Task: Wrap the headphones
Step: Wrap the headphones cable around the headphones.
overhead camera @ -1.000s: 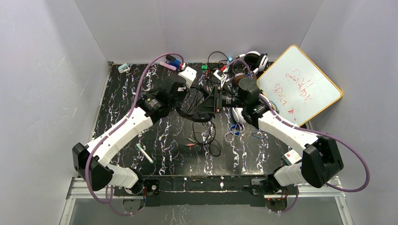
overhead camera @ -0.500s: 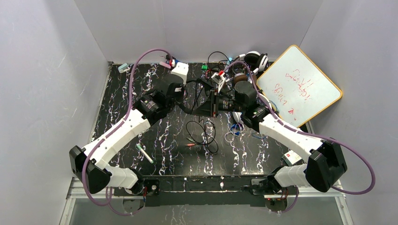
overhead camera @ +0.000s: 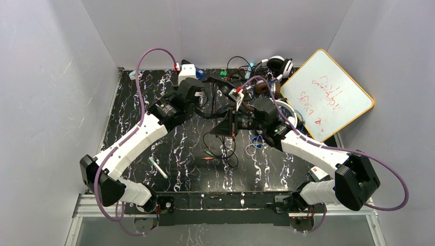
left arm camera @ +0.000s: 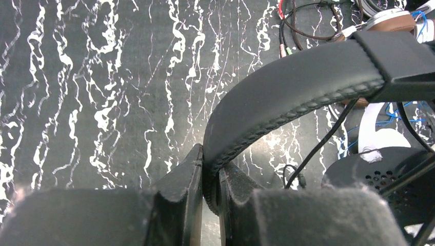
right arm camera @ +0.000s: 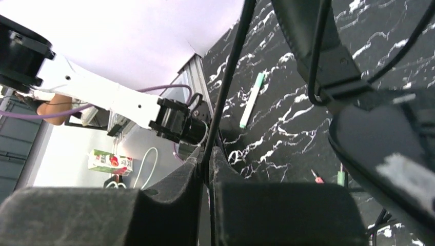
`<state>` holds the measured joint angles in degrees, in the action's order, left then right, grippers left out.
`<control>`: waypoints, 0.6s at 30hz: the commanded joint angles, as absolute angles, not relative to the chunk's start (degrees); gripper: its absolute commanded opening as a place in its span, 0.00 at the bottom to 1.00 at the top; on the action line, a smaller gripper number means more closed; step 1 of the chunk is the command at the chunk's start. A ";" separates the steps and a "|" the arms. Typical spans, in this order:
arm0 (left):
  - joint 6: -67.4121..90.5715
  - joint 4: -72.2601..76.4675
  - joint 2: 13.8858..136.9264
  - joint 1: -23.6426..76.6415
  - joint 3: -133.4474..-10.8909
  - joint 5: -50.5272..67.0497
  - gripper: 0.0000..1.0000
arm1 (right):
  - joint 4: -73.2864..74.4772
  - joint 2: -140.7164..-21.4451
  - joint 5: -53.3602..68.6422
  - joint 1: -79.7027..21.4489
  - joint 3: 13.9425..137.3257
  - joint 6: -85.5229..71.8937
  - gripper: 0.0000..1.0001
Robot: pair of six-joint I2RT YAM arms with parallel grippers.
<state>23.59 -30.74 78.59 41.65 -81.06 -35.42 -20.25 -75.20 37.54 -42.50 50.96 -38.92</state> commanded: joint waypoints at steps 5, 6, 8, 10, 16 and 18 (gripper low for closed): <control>35.09 -29.50 77.83 40.82 -84.94 -37.94 0.00 | -31.06 -71.97 31.72 -45.13 40.83 -38.80 0.05; 35.41 -29.62 77.93 40.85 -85.18 -37.84 0.00 | -31.85 -72.05 31.21 -45.37 39.86 -38.57 0.04; 36.72 -29.83 77.96 40.70 -85.68 -37.50 0.00 | -32.69 -72.48 30.58 -45.79 38.76 -38.22 0.05; 38.49 -29.90 77.75 40.37 -85.69 -36.56 0.00 | -32.78 -73.17 30.02 -46.40 38.51 -37.62 0.13; 44.72 -29.86 76.72 39.70 -85.41 -32.55 0.00 | -34.33 -72.41 26.86 -47.80 36.32 -35.77 0.35; 45.65 -29.78 76.56 39.64 -85.48 -30.53 0.00 | -35.56 -71.85 26.09 -47.81 35.10 -35.52 0.37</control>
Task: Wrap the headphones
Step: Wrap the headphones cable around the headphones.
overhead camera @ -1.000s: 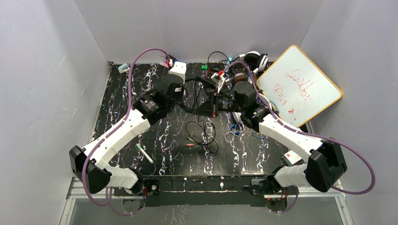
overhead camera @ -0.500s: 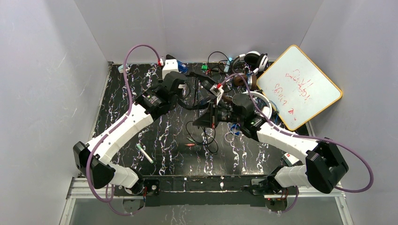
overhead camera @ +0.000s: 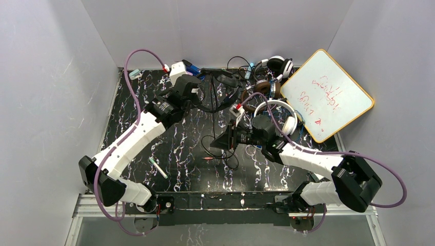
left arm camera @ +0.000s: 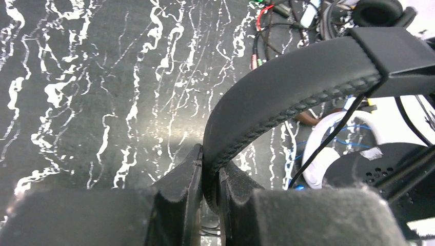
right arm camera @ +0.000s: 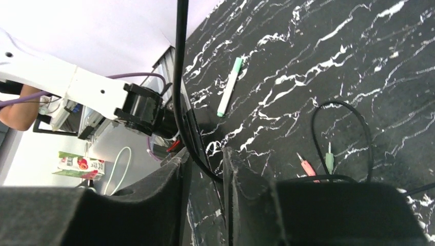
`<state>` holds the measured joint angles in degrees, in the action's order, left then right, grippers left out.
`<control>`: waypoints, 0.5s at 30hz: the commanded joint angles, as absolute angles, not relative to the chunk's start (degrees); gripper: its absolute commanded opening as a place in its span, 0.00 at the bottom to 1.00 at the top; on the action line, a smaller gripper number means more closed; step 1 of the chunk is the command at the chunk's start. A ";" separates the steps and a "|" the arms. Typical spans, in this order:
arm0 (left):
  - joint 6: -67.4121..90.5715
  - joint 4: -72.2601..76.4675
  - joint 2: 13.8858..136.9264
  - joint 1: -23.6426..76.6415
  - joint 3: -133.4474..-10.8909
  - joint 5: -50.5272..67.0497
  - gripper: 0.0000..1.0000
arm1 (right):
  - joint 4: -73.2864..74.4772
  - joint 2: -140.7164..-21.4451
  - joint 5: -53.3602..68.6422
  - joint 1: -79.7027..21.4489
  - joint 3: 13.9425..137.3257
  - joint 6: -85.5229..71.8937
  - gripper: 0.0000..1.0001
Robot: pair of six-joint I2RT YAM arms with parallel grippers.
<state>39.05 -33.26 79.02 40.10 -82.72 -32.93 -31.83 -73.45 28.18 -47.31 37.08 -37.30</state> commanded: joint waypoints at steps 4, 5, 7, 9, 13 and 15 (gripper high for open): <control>47.49 -30.64 76.66 38.27 -85.78 -26.43 0.00 | -38.55 -70.86 24.81 -47.90 31.81 -34.98 0.44; 47.96 -31.16 76.91 37.84 -86.07 -25.09 0.00 | -38.72 -70.86 24.34 -47.88 31.23 -34.75 0.45; 48.94 -33.08 77.91 37.28 -87.34 -23.49 0.00 | -39.18 -71.07 23.46 -47.88 30.10 -34.01 0.47; 50.67 -37.04 79.68 37.18 -89.88 -23.64 0.00 | -40.23 -71.46 22.41 -47.90 28.87 -33.60 0.49; 52.45 -49.13 84.86 37.07 -97.11 -24.65 0.00 | -42.94 -72.74 20.67 -47.76 27.14 -31.74 0.58; 53.29 -53.79 87.27 37.09 -100.94 -24.52 0.00 | -43.23 -73.99 20.48 -47.61 27.64 -30.23 0.59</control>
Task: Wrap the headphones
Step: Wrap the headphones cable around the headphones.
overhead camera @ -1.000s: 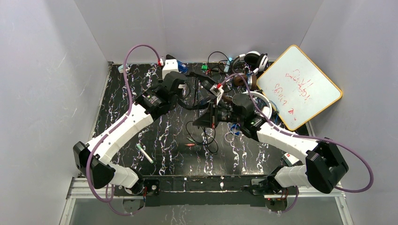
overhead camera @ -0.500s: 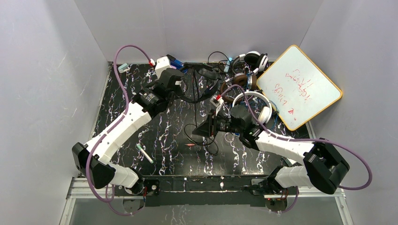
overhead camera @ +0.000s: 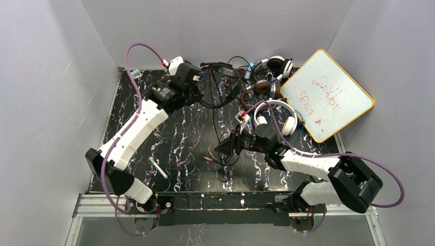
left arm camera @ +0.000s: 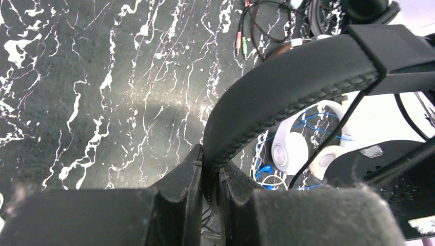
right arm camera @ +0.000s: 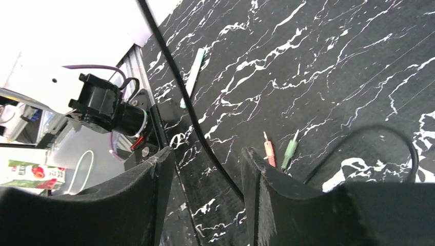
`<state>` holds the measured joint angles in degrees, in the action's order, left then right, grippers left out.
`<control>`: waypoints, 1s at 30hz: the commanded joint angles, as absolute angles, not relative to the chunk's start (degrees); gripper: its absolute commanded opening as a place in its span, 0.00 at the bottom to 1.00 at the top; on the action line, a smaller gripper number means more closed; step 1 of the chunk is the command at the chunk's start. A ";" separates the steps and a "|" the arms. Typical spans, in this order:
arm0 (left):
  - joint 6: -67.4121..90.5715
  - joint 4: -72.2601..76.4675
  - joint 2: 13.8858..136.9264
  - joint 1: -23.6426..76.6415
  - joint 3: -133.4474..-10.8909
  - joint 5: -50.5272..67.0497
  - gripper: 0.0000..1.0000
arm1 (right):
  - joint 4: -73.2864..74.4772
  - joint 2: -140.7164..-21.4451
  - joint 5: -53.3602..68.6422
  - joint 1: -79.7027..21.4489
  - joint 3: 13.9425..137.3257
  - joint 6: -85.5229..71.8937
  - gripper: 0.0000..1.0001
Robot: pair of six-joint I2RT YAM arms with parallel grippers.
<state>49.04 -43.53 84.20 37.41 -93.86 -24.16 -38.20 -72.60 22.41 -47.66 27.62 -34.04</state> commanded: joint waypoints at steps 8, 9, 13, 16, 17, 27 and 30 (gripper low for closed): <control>56.68 -59.86 87.69 37.03 -101.76 -25.05 0.00 | -43.25 -77.70 20.03 -46.47 30.88 -27.45 0.60; 57.07 -60.48 87.59 37.02 -101.70 -25.42 0.00 | -43.20 -77.86 19.92 -46.30 30.88 -27.43 0.60; 55.88 -61.92 88.19 35.61 -103.35 -24.64 0.00 | -43.33 -78.39 20.12 -45.71 30.85 -27.50 0.51; 52.85 -61.70 88.72 34.28 -105.29 -23.69 0.00 | -43.69 -78.25 20.78 -45.48 30.27 -28.15 0.50; 51.97 -60.51 88.50 33.87 -105.08 -23.09 0.00 | -43.95 -78.10 21.27 -45.46 29.92 -28.47 0.50; 46.22 -43.47 80.32 30.44 -96.34 -11.86 0.00 | -43.22 -72.99 25.10 -45.52 26.16 -27.73 0.38; 45.29 -46.04 83.12 30.41 -100.77 -9.06 0.00 | -41.41 -72.02 26.33 -45.47 26.28 -26.81 0.36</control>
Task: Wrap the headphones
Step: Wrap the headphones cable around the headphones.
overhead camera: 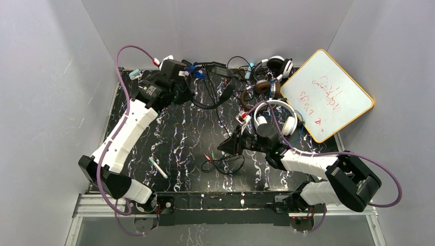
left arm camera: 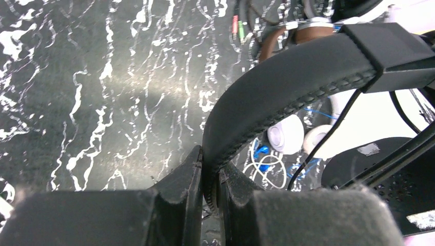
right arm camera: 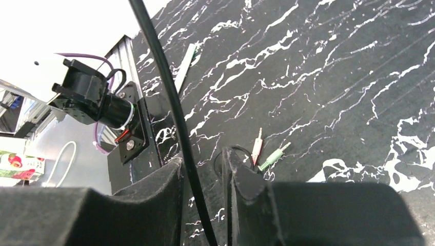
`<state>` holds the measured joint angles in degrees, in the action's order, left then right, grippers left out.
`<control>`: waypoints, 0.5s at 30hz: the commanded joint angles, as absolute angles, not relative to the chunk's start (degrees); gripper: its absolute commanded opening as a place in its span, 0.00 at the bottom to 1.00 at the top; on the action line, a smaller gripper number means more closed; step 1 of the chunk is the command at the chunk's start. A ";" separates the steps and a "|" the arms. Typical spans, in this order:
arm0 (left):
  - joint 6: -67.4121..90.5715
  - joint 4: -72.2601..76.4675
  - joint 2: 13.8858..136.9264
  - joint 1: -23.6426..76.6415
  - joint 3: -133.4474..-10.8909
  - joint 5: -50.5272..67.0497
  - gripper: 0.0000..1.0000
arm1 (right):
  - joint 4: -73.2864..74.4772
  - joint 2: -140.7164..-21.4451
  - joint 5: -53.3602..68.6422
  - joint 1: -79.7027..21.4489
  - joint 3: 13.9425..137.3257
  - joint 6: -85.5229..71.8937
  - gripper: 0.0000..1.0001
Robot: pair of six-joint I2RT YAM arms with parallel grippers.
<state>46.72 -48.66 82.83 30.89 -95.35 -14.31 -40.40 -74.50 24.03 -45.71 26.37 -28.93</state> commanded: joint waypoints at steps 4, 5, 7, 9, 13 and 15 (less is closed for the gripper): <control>46.00 -43.78 83.83 30.25 -100.55 -4.43 0.00 | -40.53 -71.44 27.00 -45.48 26.20 -26.37 0.44; 46.31 -43.47 83.97 30.17 -100.46 -3.99 0.00 | -40.52 -71.12 26.98 -45.48 26.10 -26.37 0.49; 46.34 -43.50 84.58 30.15 -100.72 -3.38 0.00 | -40.08 -70.11 26.32 -45.47 26.10 -26.17 0.58; 46.27 -43.99 85.04 30.15 -100.98 -3.30 0.00 | -38.77 -68.50 24.77 -45.44 26.17 -25.60 0.67; 46.48 -44.26 84.72 30.14 -100.43 -3.93 0.00 | -34.60 -65.11 20.37 -45.47 27.26 -23.45 0.79; 47.07 -43.77 84.13 30.15 -99.68 -3.94 0.00 | -31.24 -63.74 17.79 -45.48 28.68 -21.64 0.81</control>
<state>45.84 -45.69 86.28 30.48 -98.91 -5.13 -35.53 -66.85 23.07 -45.71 26.35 -25.56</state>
